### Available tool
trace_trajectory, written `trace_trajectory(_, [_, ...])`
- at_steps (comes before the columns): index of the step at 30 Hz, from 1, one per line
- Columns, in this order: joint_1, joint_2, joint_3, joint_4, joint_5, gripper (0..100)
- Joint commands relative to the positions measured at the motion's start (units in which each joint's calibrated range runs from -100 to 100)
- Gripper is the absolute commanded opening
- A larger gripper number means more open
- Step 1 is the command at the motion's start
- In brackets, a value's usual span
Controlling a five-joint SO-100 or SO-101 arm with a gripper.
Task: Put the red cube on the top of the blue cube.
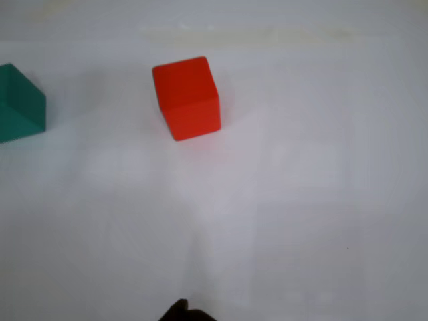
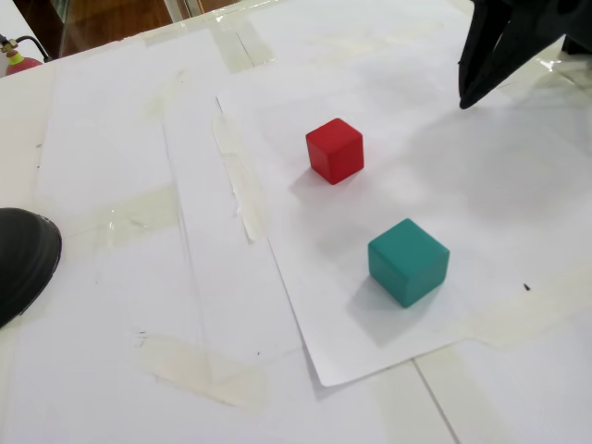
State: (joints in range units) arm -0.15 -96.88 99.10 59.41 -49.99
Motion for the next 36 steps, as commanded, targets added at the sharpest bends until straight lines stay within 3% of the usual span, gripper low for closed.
trace_trajectory(1, [0.8, -0.6, 0.8, 0.3, -0.1, 0])
trace_trajectory(36, [2.9, -0.5, 0.8, 0.6, -0.1, 0])
